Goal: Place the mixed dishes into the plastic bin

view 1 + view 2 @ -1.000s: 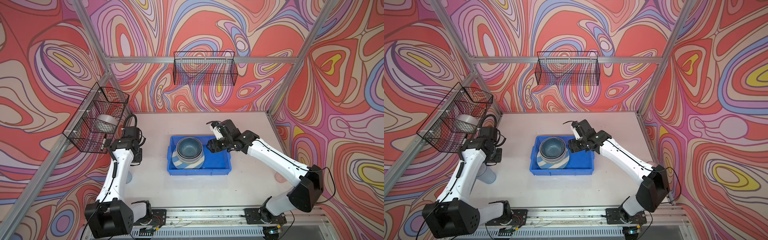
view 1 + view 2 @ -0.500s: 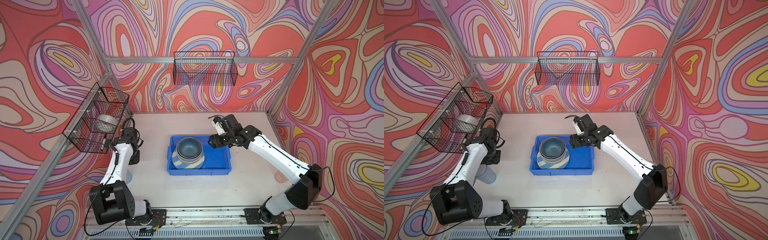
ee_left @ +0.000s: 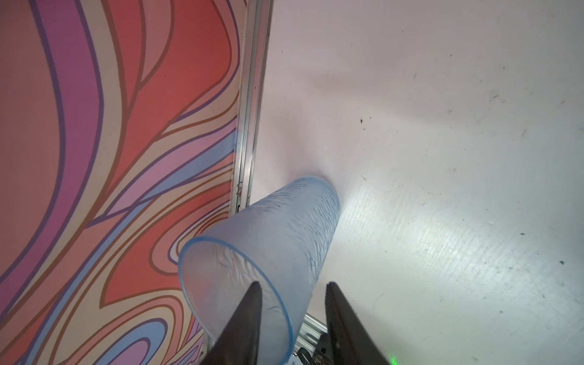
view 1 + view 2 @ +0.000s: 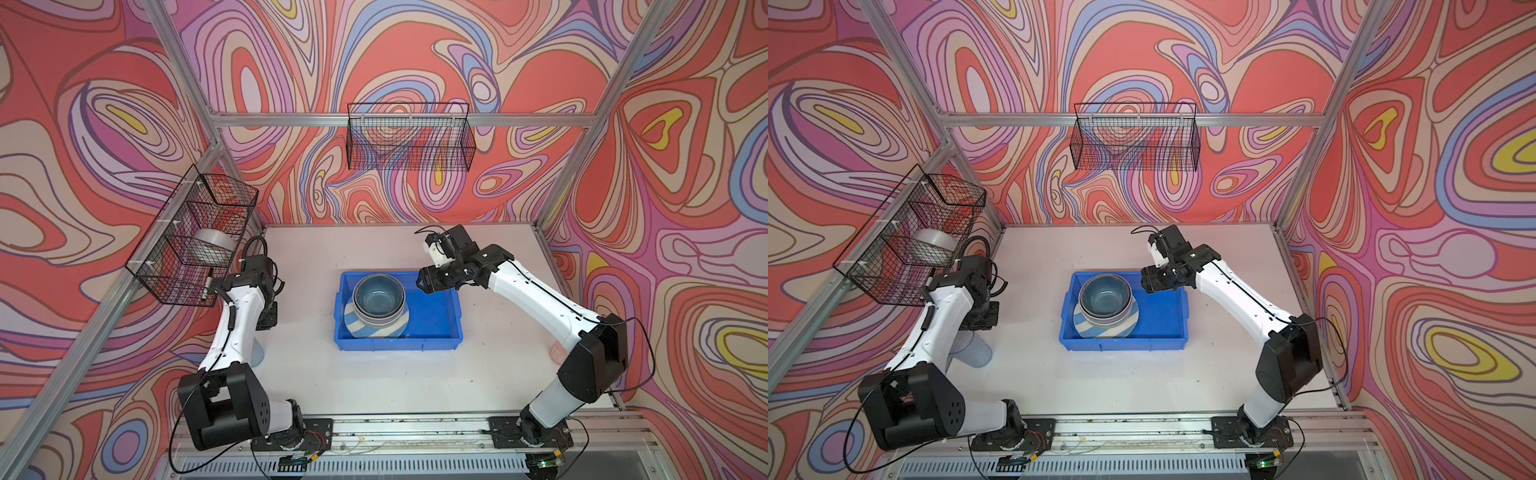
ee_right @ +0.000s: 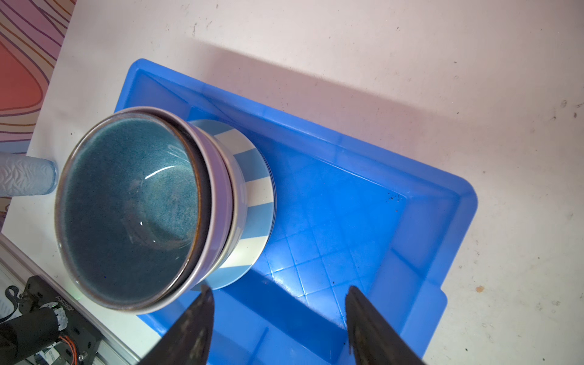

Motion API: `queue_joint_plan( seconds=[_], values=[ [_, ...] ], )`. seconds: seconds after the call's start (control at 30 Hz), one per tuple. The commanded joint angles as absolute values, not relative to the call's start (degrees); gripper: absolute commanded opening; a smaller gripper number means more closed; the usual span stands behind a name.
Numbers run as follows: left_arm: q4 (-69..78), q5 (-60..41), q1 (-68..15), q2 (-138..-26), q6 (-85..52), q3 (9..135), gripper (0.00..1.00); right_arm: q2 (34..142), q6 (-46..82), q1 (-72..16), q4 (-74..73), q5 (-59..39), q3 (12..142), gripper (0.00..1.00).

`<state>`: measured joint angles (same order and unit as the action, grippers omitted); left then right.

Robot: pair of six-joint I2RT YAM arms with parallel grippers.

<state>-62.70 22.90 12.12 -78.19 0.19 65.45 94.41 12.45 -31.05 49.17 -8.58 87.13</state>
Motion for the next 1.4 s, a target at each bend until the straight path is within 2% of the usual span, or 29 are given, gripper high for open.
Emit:
queue_joint_plan(
  seconds=[0.0,0.37,0.9,1.07,1.23,1.37],
  values=[
    [-66.6,22.7,12.6,-78.0,0.3,67.0,0.36,94.7,10.8,-29.5,47.8,-10.4,87.5,0.67],
    [-66.8,23.1,12.8,-81.1,0.5,66.8,0.29,95.3,9.6,-26.1,46.8,-13.4,87.3,0.67],
    [-65.1,19.2,12.8,-82.9,0.0,66.6,0.0,95.1,9.0,-24.0,46.8,-13.4,86.3,0.67],
    [-65.8,19.0,12.8,-82.4,-1.1,67.7,0.0,94.0,9.2,-23.7,47.0,-12.2,85.0,0.67],
    [-68.7,12.5,12.6,-83.6,-2.8,72.5,0.0,93.2,10.2,-23.5,46.5,-11.1,83.6,0.67],
    [-69.2,11.1,10.4,-84.0,-2.8,75.0,0.0,92.3,11.7,-23.5,45.7,-10.6,82.1,0.67]
  ],
)
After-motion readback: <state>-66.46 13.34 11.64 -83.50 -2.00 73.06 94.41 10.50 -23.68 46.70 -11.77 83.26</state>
